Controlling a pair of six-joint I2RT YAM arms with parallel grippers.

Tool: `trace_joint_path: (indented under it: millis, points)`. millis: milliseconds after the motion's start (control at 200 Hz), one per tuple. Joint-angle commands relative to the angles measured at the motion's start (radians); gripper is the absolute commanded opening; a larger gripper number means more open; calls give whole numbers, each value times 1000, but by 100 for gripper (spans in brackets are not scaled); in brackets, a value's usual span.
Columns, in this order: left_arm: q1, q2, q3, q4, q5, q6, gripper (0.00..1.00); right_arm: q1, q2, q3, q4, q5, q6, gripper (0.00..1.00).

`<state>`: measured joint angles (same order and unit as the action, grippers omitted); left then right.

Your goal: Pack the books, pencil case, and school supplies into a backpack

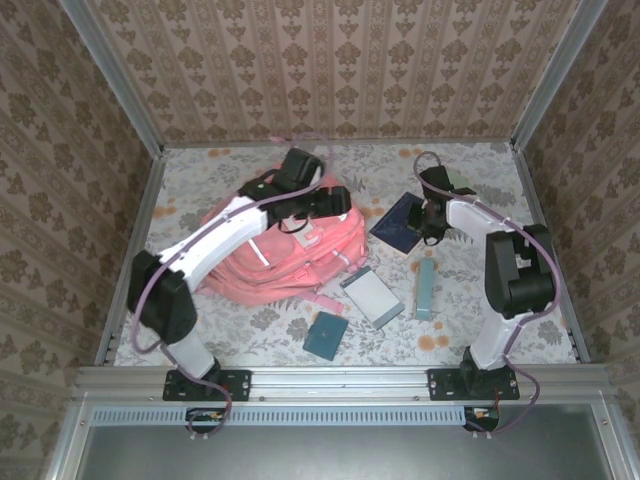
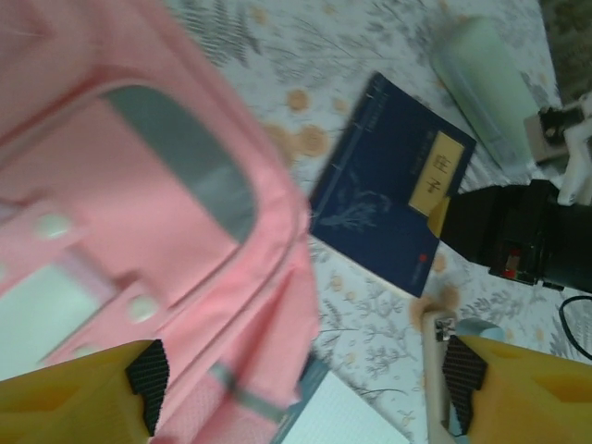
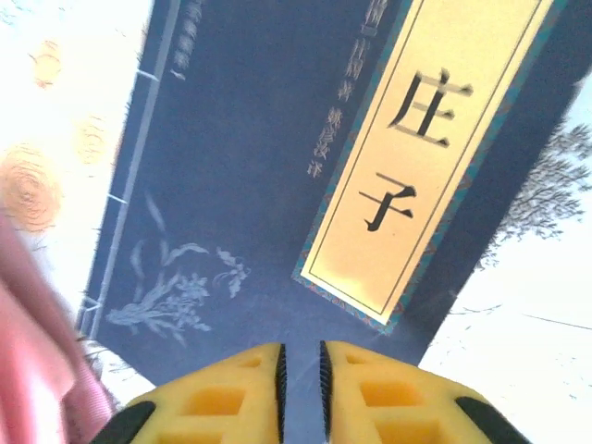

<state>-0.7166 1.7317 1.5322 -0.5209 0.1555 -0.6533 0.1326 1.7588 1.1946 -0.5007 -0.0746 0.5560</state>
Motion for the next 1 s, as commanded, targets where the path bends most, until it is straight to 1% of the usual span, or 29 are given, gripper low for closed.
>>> trace_joint_path:
  millis: [0,25,95,260,455,570,675,730,840,925,995]
  points:
    - [-31,119,109,42,95,69,77,-13,-79,-26,-15,39,-16,37]
    - [-36,151,135,40,103,81,75,-19,-83,-33,-11,45,-13,41]
    - [-51,232,205,32,117,116,70,-39,-83,-51,-2,49,6,47]
    - [-60,387,331,51,186,152,60,-84,-41,-79,55,-3,54,47]
    - [-64,582,543,-4,214,210,59,-97,41,-66,97,-35,93,47]
    - [-64,672,646,-43,213,214,60,-100,90,-43,110,-55,107,47]
    - [-65,709,678,-51,207,202,60,-101,139,0,84,-49,83,45]
    - [-65,715,677,-57,188,195,61,-100,161,23,60,-44,58,40]
    - [-61,735,683,-74,175,195,62,-100,188,55,18,-23,-3,35]
    - [-62,758,700,-86,177,198,62,-100,194,69,-5,2,-56,32]
    - [-62,778,716,-96,169,196,62,-100,193,70,-2,-2,-90,31]
